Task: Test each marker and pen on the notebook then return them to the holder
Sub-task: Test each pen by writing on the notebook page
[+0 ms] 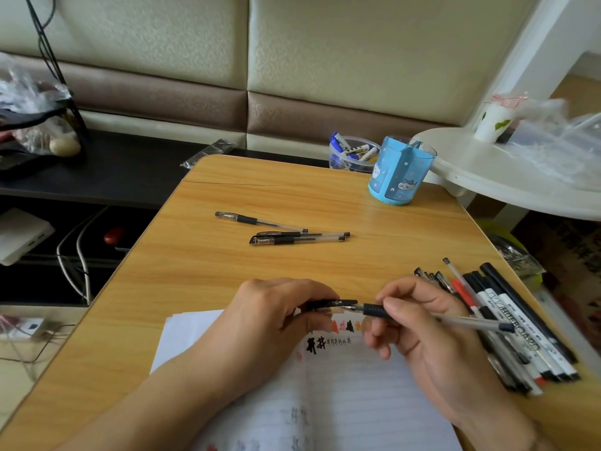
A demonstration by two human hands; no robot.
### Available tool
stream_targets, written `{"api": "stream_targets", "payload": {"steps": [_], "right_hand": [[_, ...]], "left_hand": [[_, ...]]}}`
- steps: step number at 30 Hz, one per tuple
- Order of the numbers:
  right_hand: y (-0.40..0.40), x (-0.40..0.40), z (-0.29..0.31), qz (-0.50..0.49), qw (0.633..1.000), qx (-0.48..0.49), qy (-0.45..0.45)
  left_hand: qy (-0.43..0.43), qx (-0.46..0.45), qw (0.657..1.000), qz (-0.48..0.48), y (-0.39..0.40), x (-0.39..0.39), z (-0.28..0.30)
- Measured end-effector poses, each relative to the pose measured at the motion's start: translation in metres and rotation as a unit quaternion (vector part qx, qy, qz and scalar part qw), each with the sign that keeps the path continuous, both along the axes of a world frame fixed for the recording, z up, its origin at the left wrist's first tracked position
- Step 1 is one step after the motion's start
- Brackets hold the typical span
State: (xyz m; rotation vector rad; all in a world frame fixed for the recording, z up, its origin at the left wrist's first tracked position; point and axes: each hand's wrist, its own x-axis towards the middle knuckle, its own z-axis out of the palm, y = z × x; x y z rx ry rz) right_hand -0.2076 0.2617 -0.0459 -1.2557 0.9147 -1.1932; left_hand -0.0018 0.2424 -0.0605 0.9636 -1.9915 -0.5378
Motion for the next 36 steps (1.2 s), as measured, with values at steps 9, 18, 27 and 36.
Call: {"api": "stream_targets", "payload": {"steps": [9,18,27,36], "right_hand": [[0.004,0.002,-0.001,0.024,0.998,-0.018,0.061],[0.011,-0.03,0.022,-0.085,0.953,-0.212,0.199],[-0.018,-0.182,0.022,-0.088,0.673,-0.259,0.687],[-0.021,-0.168,0.02,-0.108,0.641,-0.229,0.725]], "left_hand": [[0.016,0.051,0.997,-0.063,0.005,0.003,-0.002],[-0.021,0.052,0.997,-0.059,0.003,-0.006,-0.005],[-0.065,0.022,0.996,-0.06,0.003,-0.003,-0.006],[-0.091,0.01,0.994,-0.053,0.0,0.001,-0.005]]}}
